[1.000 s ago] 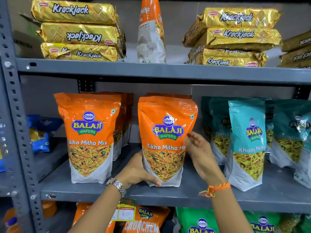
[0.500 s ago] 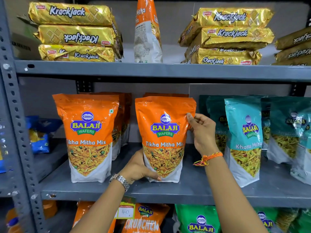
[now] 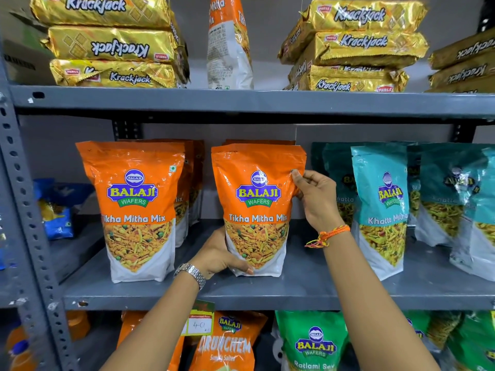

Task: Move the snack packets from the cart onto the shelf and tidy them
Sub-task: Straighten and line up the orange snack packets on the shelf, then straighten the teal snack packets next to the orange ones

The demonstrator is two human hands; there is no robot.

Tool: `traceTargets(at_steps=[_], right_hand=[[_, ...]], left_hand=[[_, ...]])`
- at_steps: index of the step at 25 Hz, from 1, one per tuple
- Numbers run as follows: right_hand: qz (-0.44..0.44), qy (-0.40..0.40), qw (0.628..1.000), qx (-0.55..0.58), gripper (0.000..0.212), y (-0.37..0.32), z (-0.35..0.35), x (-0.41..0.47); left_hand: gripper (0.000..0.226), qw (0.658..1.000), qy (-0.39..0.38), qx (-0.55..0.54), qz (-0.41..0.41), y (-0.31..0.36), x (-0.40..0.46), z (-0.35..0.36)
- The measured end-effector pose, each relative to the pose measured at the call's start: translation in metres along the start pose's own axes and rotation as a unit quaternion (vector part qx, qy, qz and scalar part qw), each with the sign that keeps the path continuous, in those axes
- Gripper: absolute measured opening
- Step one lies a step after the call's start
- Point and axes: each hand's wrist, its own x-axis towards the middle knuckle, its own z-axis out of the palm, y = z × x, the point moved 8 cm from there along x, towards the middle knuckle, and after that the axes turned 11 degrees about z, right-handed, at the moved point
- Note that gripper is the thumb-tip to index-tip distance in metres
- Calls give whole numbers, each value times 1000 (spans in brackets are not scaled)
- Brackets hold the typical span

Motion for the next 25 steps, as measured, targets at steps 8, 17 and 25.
traceTargets(at_steps=[8, 17, 25], right_hand=[[-96, 18, 990, -97, 7, -15, -4, -3], [-89, 49, 979, -175, 42, -26, -45, -67], [-101, 169, 973, -124, 25, -23, -207, -84]], left_hand=[[107, 1000, -1, -21, 1, -6, 2, 1], [119, 987, 149, 28, 62, 8, -27, -12], [60, 895, 304, 50, 324, 94, -76, 72]])
